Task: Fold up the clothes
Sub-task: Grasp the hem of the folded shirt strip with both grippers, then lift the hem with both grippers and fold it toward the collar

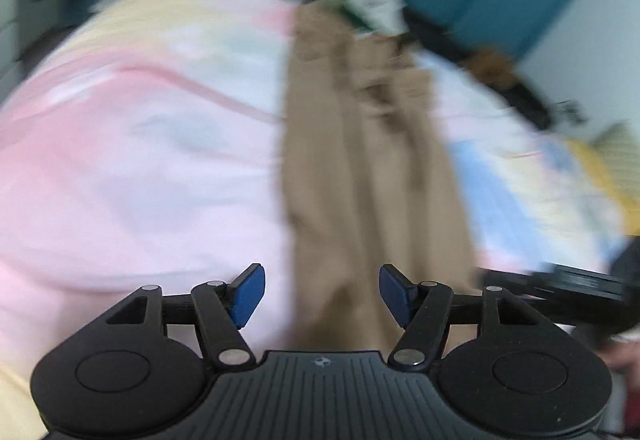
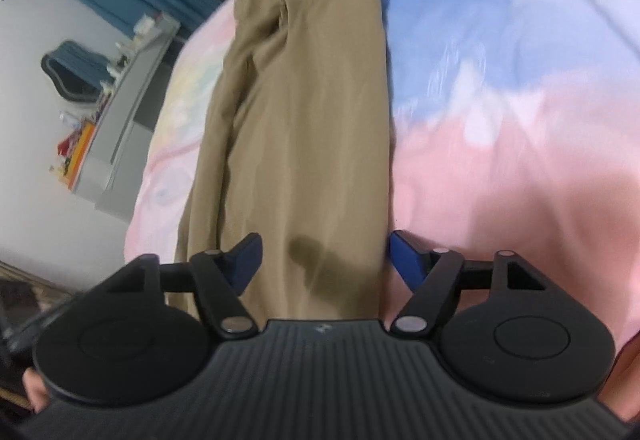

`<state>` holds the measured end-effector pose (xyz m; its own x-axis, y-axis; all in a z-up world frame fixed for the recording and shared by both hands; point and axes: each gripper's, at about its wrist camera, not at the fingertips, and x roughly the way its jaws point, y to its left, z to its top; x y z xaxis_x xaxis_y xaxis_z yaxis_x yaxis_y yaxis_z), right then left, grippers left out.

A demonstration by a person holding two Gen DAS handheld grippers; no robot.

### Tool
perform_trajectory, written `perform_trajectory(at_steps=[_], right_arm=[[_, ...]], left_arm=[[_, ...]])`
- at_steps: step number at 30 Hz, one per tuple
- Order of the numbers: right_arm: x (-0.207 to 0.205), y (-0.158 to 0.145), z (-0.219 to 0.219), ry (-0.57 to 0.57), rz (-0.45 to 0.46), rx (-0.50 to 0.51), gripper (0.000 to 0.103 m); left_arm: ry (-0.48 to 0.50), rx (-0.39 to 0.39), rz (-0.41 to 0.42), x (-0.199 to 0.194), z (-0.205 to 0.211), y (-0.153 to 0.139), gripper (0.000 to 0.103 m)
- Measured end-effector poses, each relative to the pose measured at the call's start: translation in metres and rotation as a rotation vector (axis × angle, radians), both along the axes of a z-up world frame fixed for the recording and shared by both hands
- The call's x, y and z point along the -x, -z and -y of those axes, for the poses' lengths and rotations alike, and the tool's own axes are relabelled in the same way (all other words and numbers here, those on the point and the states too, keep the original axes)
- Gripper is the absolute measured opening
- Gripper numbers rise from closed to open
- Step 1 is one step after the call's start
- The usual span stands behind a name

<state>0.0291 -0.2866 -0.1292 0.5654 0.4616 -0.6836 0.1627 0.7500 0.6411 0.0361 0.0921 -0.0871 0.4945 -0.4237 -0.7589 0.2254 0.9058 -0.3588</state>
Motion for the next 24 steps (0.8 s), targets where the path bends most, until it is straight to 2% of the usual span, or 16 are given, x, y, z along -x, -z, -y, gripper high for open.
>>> perform_trajectory(at_steps=[2, 3, 6, 10, 12, 13, 14, 16, 18, 20, 21, 22, 24], right_arm=[[0.001, 0.005, -0.005, -0.023, -0.048, -0.034, 0.057], [0.002, 0.008, -0.008, -0.037, -0.07, -0.049, 0.055], [0.009, 0.009, -0.023, -0.093, -0.091, -0.055, 0.055], [0.025, 0.008, -0.044, -0.163, -0.125, -0.074, 0.054], [0.036, 0.009, -0.053, -0.195, -0.137, -0.083, 0.039], [0.042, 0.008, -0.056, -0.199, -0.129, -0.061, 0.036], [0.047, 0.005, -0.059, -0.193, -0.114, -0.021, 0.027], [0.051, 0.002, -0.057, -0.16, -0.094, 0.01, 0.023], [0.052, 0.0, -0.05, -0.099, -0.084, 0.009, 0.013], [0.053, -0.005, -0.045, -0.065, -0.056, -0.001, 0.01], [0.054, -0.008, -0.043, -0.053, -0.038, -0.008, 0.01], [0.055, -0.012, -0.041, -0.046, -0.021, -0.01, 0.01], [0.061, -0.023, -0.037, -0.039, 0.012, -0.032, 0.009]], left_arm=[[0.032, 0.008, -0.061, -0.008, 0.003, 0.011, 0.061], [0.049, 0.012, -0.092, -0.012, 0.004, 0.016, 0.061], [0.088, -0.011, -0.12, -0.015, 0.012, 0.021, 0.061], [0.145, 0.024, -0.139, -0.009, 0.016, 0.019, 0.061], [0.186, 0.057, -0.161, -0.009, 0.017, 0.023, 0.061], [0.206, 0.07, -0.173, -0.006, 0.02, 0.023, 0.061], [0.227, 0.083, -0.185, -0.003, 0.023, 0.024, 0.061], [0.247, 0.068, -0.202, -0.003, 0.028, 0.029, 0.061], [0.256, 0.047, -0.208, 0.003, 0.028, 0.031, 0.061], [0.259, 0.044, -0.207, 0.006, 0.028, 0.03, 0.061], [0.26, 0.04, -0.204, 0.007, 0.028, 0.028, 0.056], [0.26, 0.033, -0.195, 0.009, 0.028, 0.026, 0.043], [0.266, 0.04, -0.178, 0.009, 0.029, 0.019, 0.026]])
